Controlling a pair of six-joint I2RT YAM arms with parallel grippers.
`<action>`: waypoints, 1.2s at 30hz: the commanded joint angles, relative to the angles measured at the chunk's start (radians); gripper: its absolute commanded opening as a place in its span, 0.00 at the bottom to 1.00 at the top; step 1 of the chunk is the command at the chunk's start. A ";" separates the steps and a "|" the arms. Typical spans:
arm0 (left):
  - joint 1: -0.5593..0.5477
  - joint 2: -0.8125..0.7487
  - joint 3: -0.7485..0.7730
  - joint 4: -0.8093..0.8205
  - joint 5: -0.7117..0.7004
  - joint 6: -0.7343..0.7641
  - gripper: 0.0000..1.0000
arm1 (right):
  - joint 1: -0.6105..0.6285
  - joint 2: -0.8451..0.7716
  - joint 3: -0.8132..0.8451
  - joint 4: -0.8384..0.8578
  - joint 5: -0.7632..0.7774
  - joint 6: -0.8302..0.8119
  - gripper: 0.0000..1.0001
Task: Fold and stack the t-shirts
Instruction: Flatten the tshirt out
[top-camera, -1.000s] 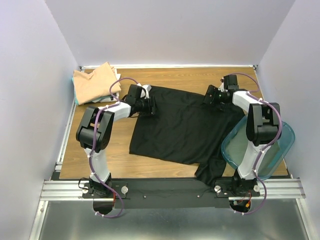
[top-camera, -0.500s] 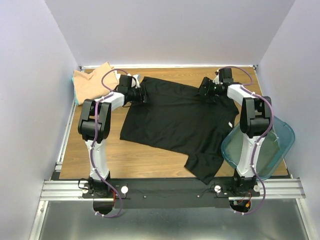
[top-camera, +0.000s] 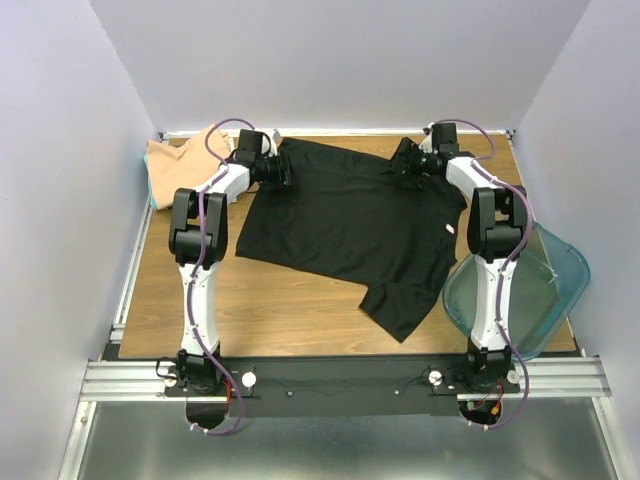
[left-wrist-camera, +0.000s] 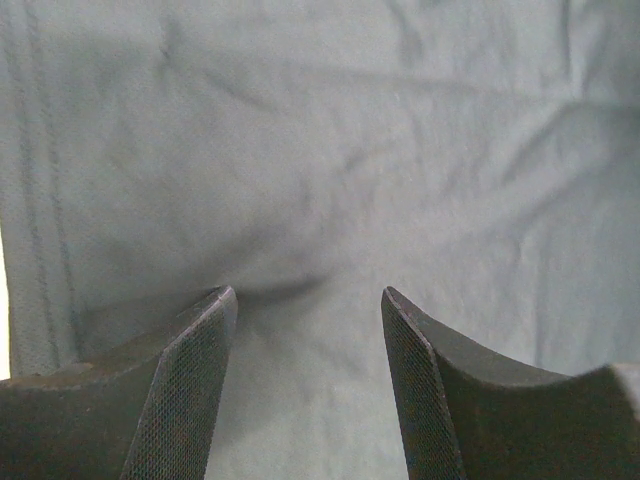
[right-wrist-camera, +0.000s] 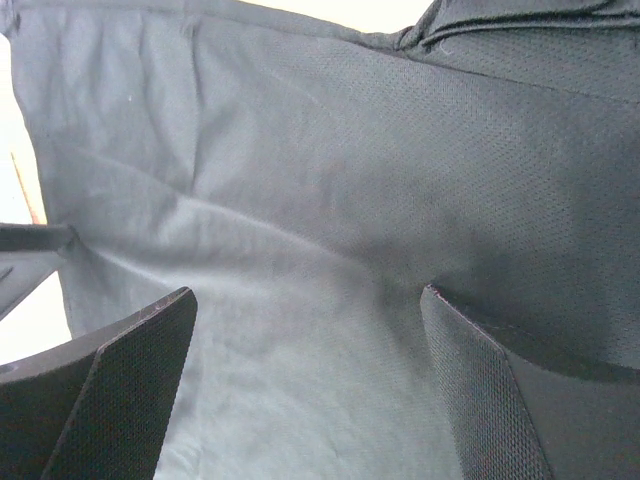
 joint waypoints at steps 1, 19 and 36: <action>0.004 0.072 0.090 -0.133 -0.052 0.062 0.68 | 0.009 0.079 0.049 -0.075 -0.022 0.002 1.00; -0.028 -0.214 -0.146 -0.122 -0.088 0.063 0.68 | 0.018 -0.166 -0.007 -0.092 0.036 -0.049 1.00; -0.037 -0.241 -0.393 0.045 -0.107 -0.014 0.68 | 0.061 -0.271 -0.333 -0.092 0.143 -0.096 1.00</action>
